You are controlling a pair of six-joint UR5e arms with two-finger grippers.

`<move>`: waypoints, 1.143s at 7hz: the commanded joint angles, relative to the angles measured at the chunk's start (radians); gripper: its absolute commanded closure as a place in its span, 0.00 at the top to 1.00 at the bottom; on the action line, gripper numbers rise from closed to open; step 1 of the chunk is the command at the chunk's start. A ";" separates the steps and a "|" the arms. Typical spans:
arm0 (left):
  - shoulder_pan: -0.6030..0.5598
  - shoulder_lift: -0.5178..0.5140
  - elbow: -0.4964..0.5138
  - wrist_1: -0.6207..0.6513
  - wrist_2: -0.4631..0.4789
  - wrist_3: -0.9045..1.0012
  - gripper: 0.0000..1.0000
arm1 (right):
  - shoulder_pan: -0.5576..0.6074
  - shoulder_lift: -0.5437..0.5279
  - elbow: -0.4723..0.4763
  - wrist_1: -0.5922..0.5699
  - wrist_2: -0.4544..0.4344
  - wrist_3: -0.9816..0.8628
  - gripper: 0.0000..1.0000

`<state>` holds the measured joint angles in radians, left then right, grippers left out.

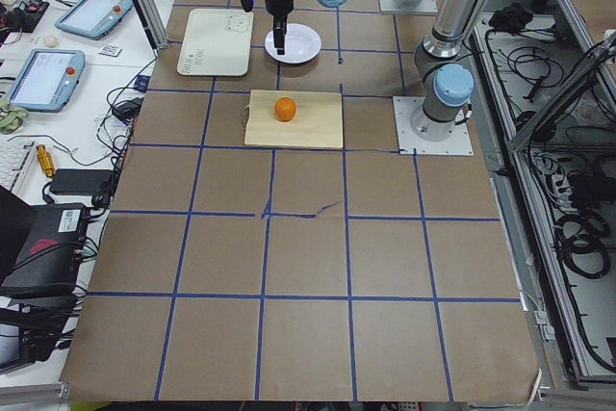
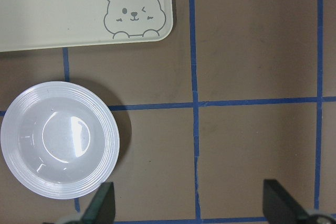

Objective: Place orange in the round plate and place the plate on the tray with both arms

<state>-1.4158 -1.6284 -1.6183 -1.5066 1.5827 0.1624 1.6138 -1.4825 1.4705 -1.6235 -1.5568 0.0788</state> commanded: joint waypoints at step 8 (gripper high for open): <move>0.092 -0.234 -0.230 0.293 -0.013 -0.021 1.00 | -0.003 -0.005 0.016 0.002 0.000 -0.004 1.00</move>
<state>-1.3230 -1.8372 -1.8360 -1.2179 1.5704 0.1422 1.6117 -1.4878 1.4864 -1.6220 -1.5570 0.0761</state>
